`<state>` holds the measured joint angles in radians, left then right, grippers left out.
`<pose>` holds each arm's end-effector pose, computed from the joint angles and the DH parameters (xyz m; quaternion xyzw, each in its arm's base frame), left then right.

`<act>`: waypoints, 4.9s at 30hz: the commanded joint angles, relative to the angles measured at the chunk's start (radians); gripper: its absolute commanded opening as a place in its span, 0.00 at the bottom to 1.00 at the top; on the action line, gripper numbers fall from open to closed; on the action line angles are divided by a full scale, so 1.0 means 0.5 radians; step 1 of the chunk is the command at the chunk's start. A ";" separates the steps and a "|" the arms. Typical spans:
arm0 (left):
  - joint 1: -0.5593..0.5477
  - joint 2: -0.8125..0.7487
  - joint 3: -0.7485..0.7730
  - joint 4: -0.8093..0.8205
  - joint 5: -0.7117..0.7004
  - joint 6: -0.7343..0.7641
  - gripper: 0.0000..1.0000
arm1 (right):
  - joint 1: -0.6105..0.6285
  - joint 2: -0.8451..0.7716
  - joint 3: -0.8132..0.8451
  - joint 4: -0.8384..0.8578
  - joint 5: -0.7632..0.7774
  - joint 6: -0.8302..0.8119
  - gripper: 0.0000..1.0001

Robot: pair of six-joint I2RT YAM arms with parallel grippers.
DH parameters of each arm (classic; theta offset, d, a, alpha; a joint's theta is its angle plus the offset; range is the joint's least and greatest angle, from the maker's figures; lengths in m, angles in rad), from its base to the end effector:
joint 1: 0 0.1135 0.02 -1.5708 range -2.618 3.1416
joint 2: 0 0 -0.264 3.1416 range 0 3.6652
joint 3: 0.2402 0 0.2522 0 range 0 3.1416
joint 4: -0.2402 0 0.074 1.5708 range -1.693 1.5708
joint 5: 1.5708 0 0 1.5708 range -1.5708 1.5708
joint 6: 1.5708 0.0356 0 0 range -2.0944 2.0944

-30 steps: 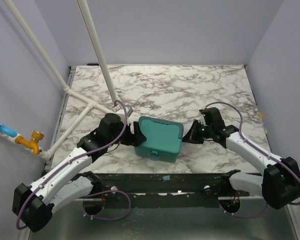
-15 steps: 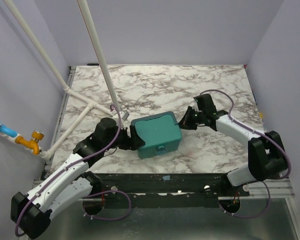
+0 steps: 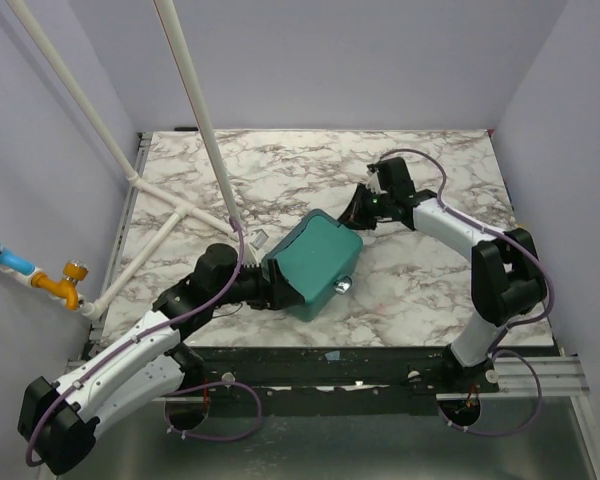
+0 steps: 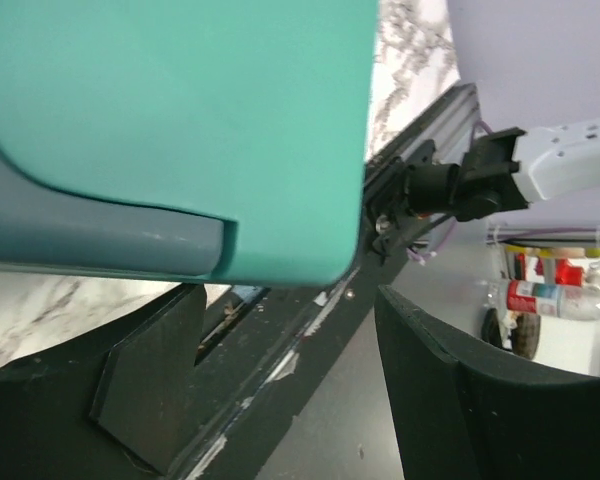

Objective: Organize the medicine kit

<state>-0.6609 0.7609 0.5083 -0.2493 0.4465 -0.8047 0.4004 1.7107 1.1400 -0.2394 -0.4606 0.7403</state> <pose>0.1279 -0.1189 0.2414 0.0522 0.8451 -0.4739 0.2418 0.3331 0.1582 0.2164 0.0694 0.9053 0.3736 0.1898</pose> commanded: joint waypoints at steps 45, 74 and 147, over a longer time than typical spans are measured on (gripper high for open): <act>0.231 0.647 0.777 -0.290 -0.397 0.561 0.79 | -0.229 -1.243 -0.945 -0.099 0.088 -0.002 0.01; 0.157 0.804 0.467 0.112 0.024 0.561 0.77 | -0.163 -1.441 -1.289 -0.138 0.153 0.136 0.26; -0.040 0.678 0.349 0.167 -0.058 0.493 0.77 | -0.163 -1.981 -1.552 -0.049 0.053 0.554 0.35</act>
<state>-0.6765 1.1042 0.7021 -0.1787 0.4049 -0.5694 0.3134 0.7124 0.3965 -0.3584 -0.3672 0.9974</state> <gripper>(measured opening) 0.770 0.351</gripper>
